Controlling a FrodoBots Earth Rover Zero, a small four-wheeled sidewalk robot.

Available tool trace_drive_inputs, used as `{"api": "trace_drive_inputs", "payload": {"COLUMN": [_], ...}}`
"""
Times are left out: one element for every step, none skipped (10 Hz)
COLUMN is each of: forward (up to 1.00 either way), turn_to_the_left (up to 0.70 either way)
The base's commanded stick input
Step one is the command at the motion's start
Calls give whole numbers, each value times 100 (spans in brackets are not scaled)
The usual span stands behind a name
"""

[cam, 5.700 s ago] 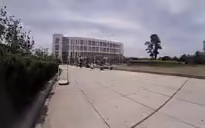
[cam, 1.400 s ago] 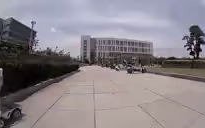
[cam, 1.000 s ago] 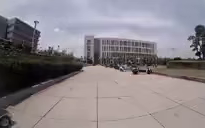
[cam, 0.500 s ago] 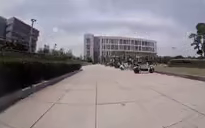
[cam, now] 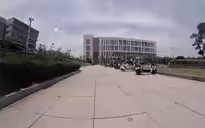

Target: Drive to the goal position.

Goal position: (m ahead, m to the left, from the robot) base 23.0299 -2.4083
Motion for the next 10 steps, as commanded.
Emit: {"api": "trace_drive_inputs", "payload": {"forward": [100,100,100,100,100,100,100,100,100,100], "turn_to_the_left": [33,23,6,0,0,0,0,0,0,0]}}
